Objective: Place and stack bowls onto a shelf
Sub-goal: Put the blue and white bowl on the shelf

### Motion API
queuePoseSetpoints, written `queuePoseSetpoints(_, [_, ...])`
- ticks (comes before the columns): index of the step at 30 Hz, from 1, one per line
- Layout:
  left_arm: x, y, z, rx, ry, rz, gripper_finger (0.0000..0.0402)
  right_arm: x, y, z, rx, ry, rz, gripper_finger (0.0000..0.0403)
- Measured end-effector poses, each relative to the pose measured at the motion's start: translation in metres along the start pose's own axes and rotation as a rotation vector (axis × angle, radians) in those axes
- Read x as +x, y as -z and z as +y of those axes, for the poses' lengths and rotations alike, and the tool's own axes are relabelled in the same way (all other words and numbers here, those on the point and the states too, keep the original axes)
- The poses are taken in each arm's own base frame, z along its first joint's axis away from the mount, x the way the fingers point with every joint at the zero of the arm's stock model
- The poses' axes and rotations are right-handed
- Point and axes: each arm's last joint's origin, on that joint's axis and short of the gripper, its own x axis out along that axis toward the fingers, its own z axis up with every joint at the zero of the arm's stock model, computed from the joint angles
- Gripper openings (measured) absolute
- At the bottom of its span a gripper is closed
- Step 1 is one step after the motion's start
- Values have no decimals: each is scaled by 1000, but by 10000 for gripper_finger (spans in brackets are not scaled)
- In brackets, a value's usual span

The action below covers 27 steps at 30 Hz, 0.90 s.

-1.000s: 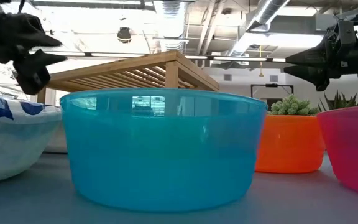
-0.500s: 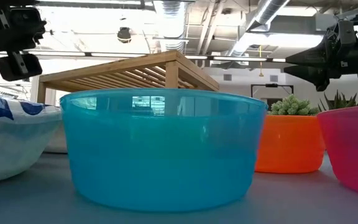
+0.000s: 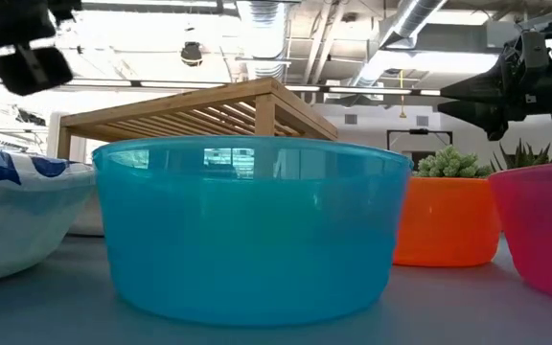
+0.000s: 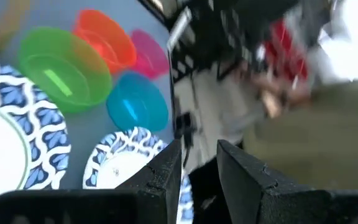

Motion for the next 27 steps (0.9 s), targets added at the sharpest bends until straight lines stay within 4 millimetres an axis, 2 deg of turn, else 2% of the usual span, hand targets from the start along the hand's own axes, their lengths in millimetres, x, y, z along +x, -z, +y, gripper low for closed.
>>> queuePoseSetpoints(7, [30,-18,-37,389,-43,195,89,0,0,0,0,0,0,218])
queuePoseSetpoints(10, [45,-27,-48,503,-95,267,89,0,0,0,0,0,0,218])
queuePoseSetpoints(14, [64,-32,-54,518,-161,358,89,0,0,0,0,0,0,218])
queuePoseSetpoints(19, [80,-27,-49,502,-202,490,98,0,0,0,0,0,0,218])
queuePoseSetpoints(27, [78,-17,-38,512,-229,655,143,0,0,0,0,0,0,218])
